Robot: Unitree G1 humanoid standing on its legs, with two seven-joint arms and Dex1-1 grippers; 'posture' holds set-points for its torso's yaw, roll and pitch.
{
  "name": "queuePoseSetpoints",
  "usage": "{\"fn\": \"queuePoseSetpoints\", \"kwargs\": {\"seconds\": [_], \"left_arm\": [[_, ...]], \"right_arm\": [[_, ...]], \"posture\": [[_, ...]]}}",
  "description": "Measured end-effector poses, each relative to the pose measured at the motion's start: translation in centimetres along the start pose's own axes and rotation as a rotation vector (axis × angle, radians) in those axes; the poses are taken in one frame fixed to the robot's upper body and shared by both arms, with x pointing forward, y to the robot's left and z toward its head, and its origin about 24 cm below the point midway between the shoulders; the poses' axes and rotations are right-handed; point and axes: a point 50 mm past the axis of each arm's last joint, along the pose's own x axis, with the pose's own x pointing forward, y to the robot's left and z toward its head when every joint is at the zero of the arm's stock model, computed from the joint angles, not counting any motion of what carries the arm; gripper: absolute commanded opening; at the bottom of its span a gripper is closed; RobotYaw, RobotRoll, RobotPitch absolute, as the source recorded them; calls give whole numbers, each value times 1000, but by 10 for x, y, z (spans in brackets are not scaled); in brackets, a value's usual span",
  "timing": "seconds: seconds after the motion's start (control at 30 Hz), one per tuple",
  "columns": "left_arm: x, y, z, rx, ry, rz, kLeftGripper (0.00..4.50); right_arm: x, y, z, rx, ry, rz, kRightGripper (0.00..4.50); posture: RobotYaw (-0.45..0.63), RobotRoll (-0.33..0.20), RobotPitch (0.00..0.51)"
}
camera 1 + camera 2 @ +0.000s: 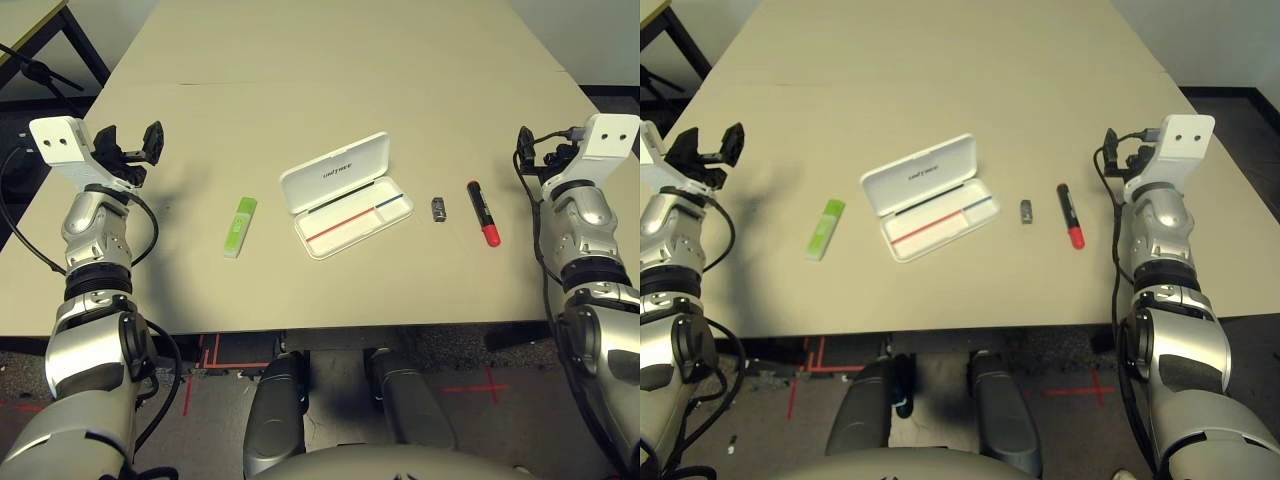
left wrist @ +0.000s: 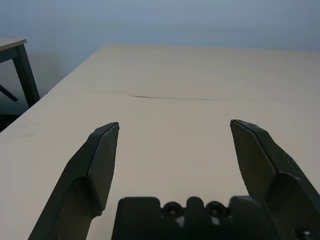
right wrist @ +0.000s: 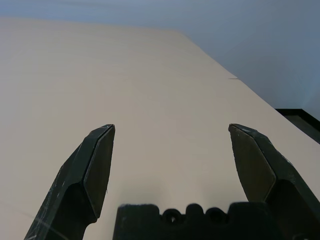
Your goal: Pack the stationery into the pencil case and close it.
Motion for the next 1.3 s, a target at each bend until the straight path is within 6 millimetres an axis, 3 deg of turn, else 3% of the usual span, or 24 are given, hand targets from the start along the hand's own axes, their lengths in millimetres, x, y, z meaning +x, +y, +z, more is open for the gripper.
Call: {"fn": "queuePoseSetpoints", "kwargs": {"seconds": [0.4,0.6,0.93,1.13,1.3], "left_arm": [[0,-2,0,-2,-2,-4,4476],[0,-4,3,13,-11,-36,4476],[-4,-15,26,43,-48,-165,4476],[-12,-37,52,81,-66,-315,4476],[-23,-60,59,95,1,-470,4476]], "right_arm": [[4,2,3,7,0,7,4500],[-2,-10,3,-33,10,66,4500],[-15,-5,11,-136,88,460,4500],[-24,0,14,-206,177,694,4500],[-29,3,16,-229,240,822,4500]], "posture": [[-128,0,191],[-145,0,200],[-89,0,179],[-60,0,173],[-44,0,173]]}}
